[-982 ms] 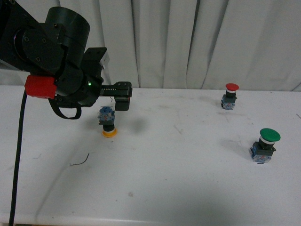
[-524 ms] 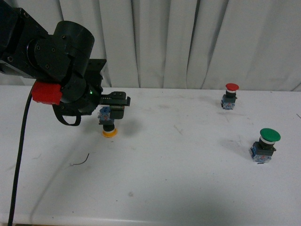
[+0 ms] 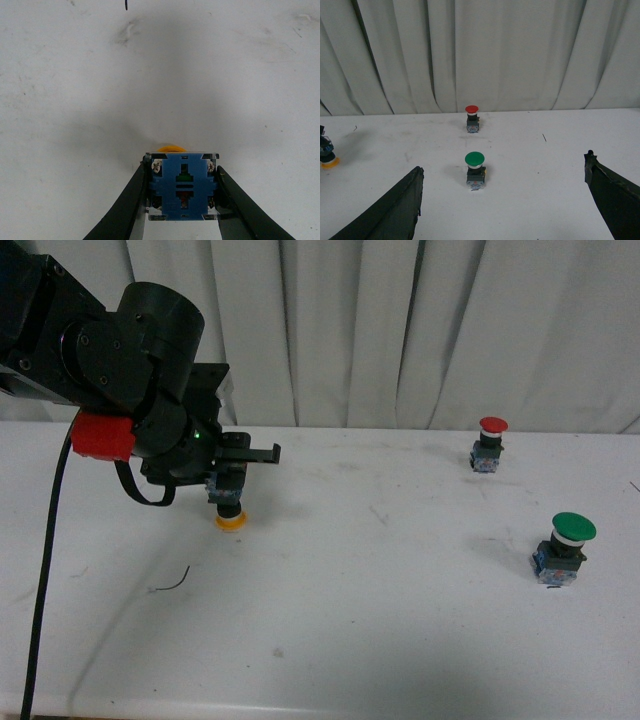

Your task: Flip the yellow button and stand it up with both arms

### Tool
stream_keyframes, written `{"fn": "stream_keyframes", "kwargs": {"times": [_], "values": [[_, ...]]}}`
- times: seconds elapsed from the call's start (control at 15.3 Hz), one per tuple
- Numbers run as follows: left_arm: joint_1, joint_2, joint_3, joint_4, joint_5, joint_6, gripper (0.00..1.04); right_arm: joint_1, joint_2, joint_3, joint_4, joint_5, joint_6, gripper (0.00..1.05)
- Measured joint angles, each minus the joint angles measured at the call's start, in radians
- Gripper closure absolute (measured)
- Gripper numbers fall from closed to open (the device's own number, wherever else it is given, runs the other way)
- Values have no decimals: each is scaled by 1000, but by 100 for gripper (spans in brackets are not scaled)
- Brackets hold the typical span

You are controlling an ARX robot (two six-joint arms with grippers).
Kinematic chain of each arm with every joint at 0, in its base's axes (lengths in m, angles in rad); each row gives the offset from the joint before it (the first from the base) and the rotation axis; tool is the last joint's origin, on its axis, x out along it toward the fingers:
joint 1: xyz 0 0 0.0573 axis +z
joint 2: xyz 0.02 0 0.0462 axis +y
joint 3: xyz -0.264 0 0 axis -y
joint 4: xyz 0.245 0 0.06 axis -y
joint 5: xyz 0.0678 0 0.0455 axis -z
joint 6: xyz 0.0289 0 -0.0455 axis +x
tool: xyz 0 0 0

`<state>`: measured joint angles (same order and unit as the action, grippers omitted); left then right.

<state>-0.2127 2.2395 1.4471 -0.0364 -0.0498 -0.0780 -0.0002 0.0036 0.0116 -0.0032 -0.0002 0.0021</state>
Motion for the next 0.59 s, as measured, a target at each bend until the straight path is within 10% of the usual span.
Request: {"fn": "stream_keyframes", "kwargs": {"times": [0.59], "values": [[-59,-178,-140,120,-17,12,73,0,0,0,0,0,0,7]]}}
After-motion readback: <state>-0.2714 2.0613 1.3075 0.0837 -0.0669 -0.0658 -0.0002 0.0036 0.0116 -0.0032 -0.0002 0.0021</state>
